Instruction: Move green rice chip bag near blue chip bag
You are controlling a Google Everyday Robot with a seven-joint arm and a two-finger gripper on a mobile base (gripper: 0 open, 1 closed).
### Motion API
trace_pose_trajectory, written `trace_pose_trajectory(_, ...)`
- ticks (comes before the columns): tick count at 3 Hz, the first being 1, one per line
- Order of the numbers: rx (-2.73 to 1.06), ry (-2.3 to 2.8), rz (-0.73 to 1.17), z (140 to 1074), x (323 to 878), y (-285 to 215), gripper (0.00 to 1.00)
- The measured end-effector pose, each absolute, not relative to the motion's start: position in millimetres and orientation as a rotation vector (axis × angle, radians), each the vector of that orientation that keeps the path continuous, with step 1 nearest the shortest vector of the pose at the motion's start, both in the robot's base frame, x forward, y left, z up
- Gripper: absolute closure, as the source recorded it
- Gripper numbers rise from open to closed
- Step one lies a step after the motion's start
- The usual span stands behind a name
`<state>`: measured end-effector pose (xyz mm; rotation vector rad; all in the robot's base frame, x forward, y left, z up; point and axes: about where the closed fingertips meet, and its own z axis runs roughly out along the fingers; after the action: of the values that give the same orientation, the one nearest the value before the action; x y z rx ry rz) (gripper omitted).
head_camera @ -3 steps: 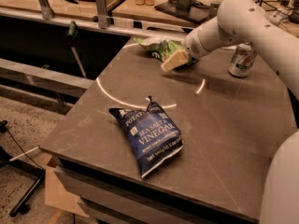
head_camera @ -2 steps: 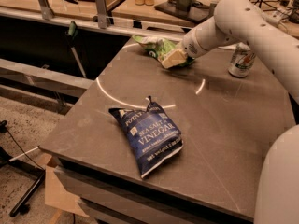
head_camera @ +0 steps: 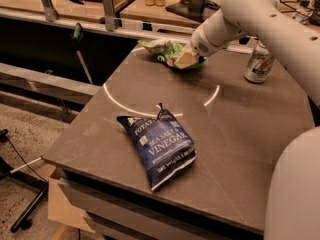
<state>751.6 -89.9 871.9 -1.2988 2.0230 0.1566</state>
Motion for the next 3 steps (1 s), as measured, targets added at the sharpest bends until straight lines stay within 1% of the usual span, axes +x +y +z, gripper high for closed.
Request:
trace_pose_trajectory(1, -1.390, 1.992, 0.097, 898, 717, -105, 1.00)
trace_pose_trajectory(2, -1.439, 2.015, 0.062, 914, 673, -129, 1.00)
trace_pose_trajectory(3, -1.470, 2.055, 0.073, 914, 628, -152, 1.00)
